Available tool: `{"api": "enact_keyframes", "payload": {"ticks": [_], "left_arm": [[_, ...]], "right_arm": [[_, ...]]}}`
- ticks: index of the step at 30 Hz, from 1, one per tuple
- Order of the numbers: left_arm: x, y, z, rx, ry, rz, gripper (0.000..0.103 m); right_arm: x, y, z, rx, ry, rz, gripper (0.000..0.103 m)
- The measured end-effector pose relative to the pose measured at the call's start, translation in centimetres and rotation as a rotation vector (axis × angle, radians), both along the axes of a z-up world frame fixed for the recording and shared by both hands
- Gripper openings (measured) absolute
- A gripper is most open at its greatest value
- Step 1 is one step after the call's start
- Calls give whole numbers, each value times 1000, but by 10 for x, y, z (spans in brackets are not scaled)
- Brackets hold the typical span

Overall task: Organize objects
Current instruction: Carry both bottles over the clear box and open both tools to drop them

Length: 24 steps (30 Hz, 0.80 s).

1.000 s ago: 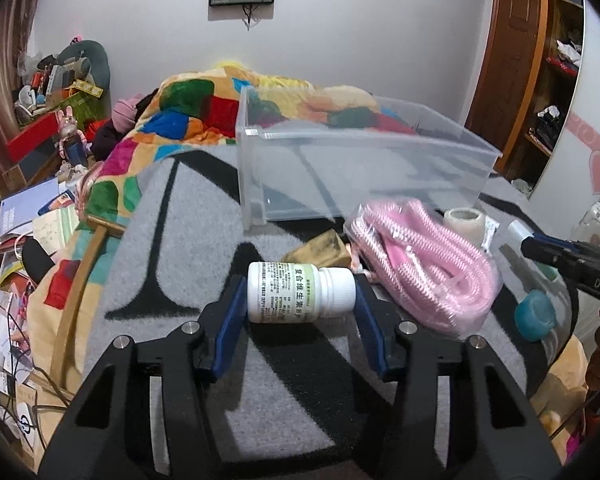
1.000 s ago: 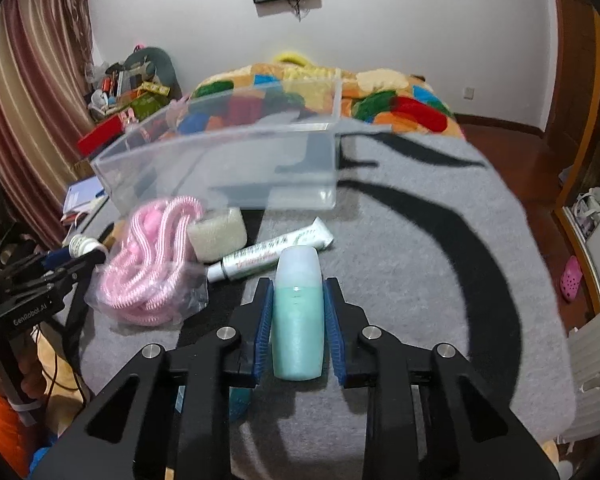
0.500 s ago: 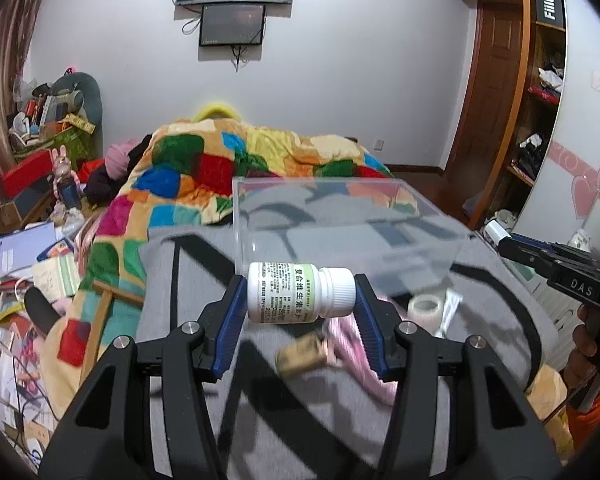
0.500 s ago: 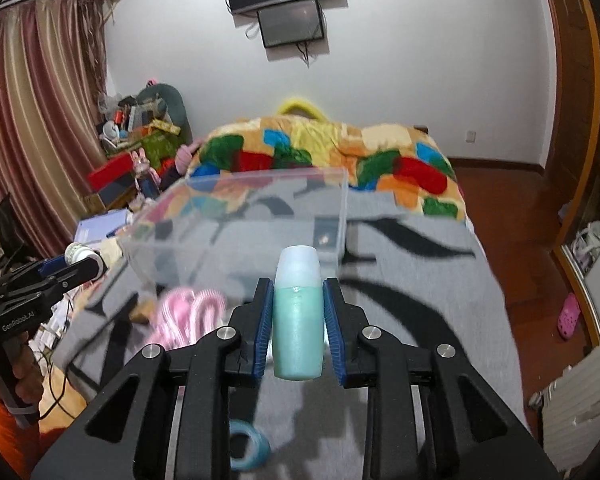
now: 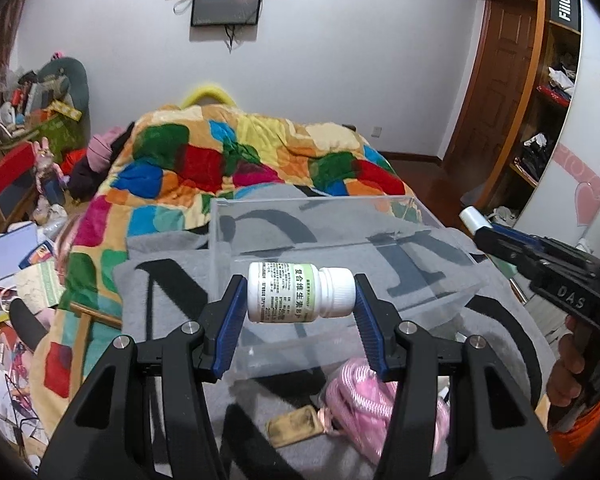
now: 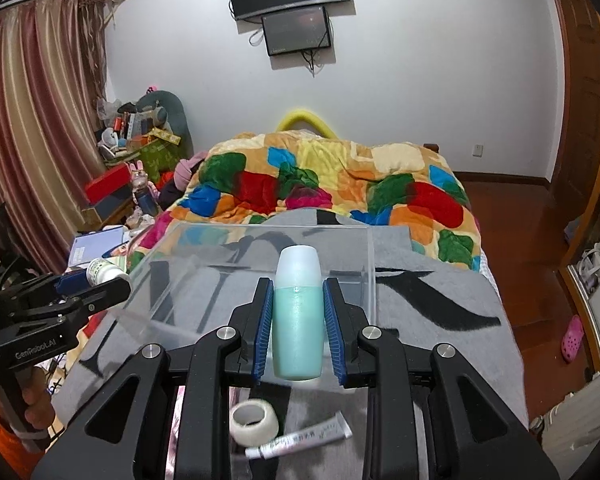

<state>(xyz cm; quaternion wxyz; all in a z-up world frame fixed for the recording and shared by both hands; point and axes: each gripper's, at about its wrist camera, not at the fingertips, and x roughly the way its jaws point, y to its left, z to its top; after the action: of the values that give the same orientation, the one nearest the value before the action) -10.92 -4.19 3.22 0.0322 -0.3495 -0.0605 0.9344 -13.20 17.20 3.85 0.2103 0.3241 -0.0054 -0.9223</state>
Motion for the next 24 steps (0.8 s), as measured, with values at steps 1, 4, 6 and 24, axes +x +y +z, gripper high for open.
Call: {"api": "enact_keyframes", "payload": {"ticks": [1, 4, 6, 24], "left_arm": [[-3, 2, -2, 4, -8, -4, 52], [-14, 6, -8, 10, -38, -29, 52], [-22, 10, -12, -2, -53, -41, 52], [-46, 21, -40, -67, -152, -55, 54]], "right_arm": [[-5, -3, -2, 5, -10, 0, 23], [-18, -10, -13, 28, -49, 5, 23], [-28, -17, -21, 51, -85, 14, 23], [-58, -42, -61, 145, -229, 79, 23]]}}
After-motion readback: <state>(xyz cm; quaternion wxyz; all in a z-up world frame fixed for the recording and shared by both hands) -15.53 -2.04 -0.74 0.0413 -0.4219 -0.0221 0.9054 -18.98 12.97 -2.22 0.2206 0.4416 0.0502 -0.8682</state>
